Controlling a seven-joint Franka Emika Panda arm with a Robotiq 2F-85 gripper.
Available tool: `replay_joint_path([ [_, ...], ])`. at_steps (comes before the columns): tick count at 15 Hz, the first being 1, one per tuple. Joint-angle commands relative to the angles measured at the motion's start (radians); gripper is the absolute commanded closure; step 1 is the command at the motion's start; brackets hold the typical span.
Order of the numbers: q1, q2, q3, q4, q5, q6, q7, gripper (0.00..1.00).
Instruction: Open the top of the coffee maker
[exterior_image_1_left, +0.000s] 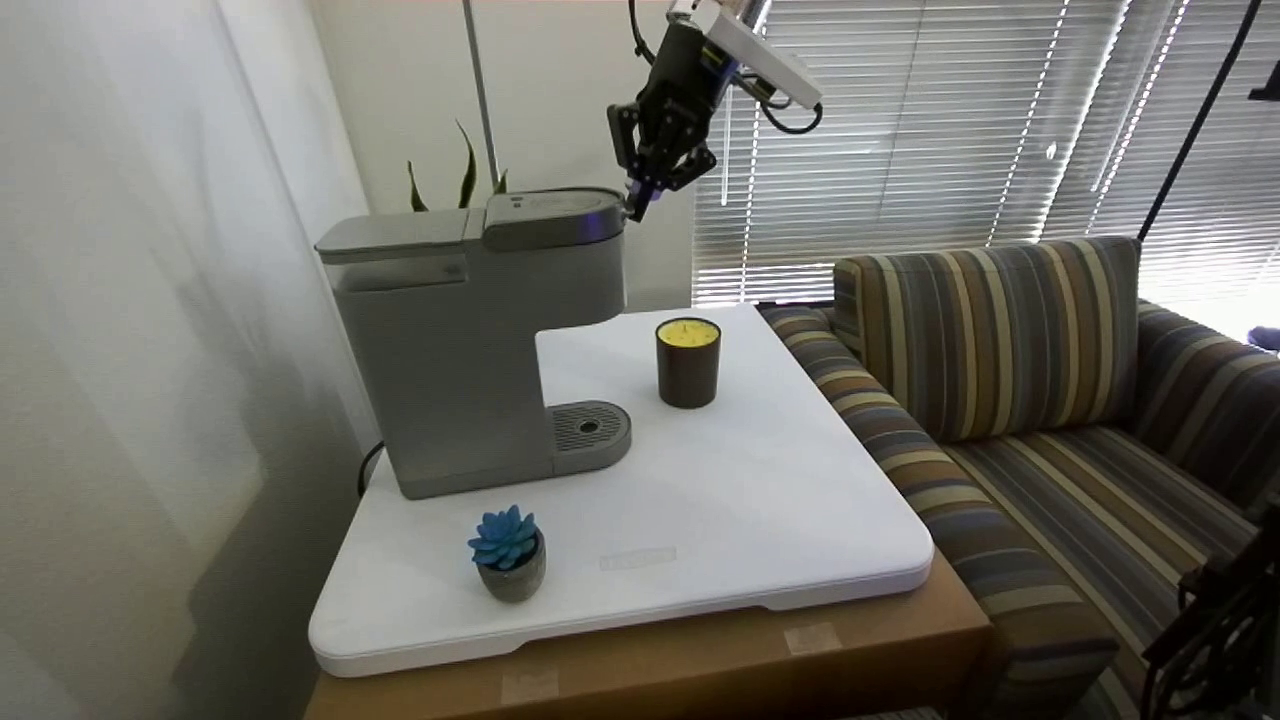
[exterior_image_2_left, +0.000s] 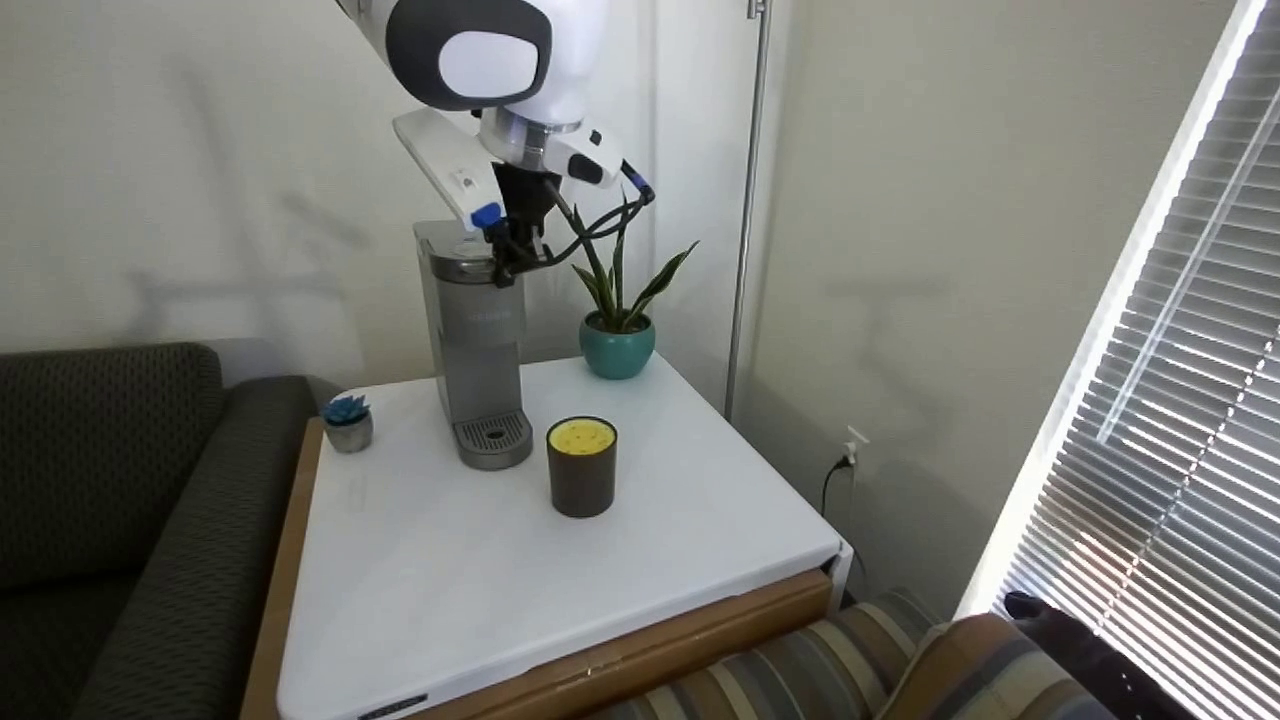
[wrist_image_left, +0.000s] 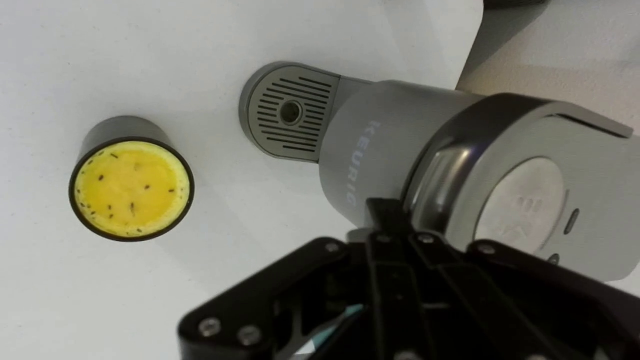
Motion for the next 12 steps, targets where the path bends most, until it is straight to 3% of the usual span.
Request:
replay_joint_path([
  [1, -0.027, -0.002, 0.027, 0.006, 0.019, 0.018, -0.016, 1.00],
  [7, -0.059, -0.001, 0.054, 0.005, 0.077, 0.008, -0.049, 1.00],
  [12, -0.108, 0.008, 0.089, 0.013, 0.241, -0.031, -0.144, 1.00],
])
